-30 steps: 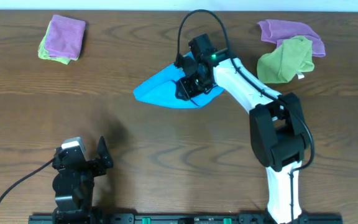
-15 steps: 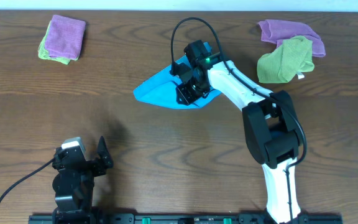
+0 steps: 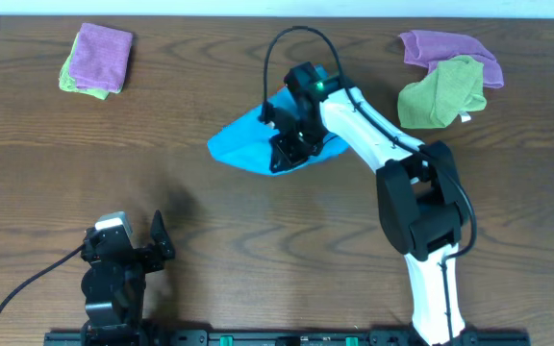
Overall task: Fold the cloth
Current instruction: 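Lower the blue cloth onto the table center with the right gripper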
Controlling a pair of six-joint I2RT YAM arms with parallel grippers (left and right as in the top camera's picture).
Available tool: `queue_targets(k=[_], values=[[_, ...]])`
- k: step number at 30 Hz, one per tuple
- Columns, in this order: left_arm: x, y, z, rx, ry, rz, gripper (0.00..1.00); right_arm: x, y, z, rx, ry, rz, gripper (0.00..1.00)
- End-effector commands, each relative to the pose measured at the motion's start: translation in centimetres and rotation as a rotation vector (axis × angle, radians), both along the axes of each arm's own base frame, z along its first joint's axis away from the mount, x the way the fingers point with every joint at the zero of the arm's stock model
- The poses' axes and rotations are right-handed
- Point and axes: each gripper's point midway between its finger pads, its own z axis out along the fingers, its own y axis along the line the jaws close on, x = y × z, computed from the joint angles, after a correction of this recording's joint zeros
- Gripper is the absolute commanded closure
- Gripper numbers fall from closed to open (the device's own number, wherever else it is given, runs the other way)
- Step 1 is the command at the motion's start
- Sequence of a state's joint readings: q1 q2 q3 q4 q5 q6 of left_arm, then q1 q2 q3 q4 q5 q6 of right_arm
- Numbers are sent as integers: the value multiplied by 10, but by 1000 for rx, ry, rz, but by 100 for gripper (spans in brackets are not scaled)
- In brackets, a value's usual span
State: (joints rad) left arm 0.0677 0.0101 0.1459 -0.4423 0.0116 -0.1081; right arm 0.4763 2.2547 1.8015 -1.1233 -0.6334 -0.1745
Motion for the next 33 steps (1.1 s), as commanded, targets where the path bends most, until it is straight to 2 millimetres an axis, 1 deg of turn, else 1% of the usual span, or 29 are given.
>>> queue_targets(k=[1,2,3,4,5,7,8,10,12,13,14,16,17,18,19,21,22,24,27,29,31,33], values=[[0,2,-8,-6,14,14,4,-38,47,73,351,60,178,89],[0,2,-8,-6,14,14,4,-46,47,79,357,68,213,66],[0,1,-8,-6,14,13,5,-51,45,79,325,62,240,20],[0,2,-8,-6,14,14,5,-51,42,72,269,45,252,9],[0,1,-8,-6,14,13,5,-48,37,65,213,25,250,1],[0,2,-8,-6,14,14,5,-40,31,55,137,-5,228,1],[0,1,-8,-6,14,13,4,-32,26,48,85,-35,213,1],[0,1,-8,-6,14,13,5,-14,13,34,-40,-93,159,1],[0,2,-8,-6,14,14,5,12,-9,21,-209,-163,48,1],[0,2,-8,-6,14,14,5,26,-19,16,-280,-201,-18,2],[0,2,-8,-6,14,14,5,39,-26,14,-326,-238,-76,11],[0,2,-8,-6,14,14,5,67,-33,15,-357,-331,-157,66],[0,1,-8,-6,14,13,5,76,-34,15,-355,-360,-171,89],[0,2,-8,-6,14,14,4,81,-36,16,-356,-376,-181,99],[0,2,-8,-6,14,14,5,85,-39,14,-368,-386,-189,99],[0,2,-8,-6,14,14,5,86,-47,8,-398,-380,-195,99],[0,2,-8,-6,14,14,5,84,-52,5,-411,-369,-196,99],[0,2,-8,-6,14,14,5,79,-61,-8,-438,-334,-196,99],[0,2,-8,-6,14,14,5,72,-69,-23,-457,-290,-221,99],[0,1,-8,-6,14,13,5,72,-59,-29,-409,-297,-212,99],[0,1,-8,-6,14,13,5,72,-44,-33,-351,-315,-179,99],[0,2,-8,-6,14,14,5,72,-41,-41,-360,-334,-168,99]])
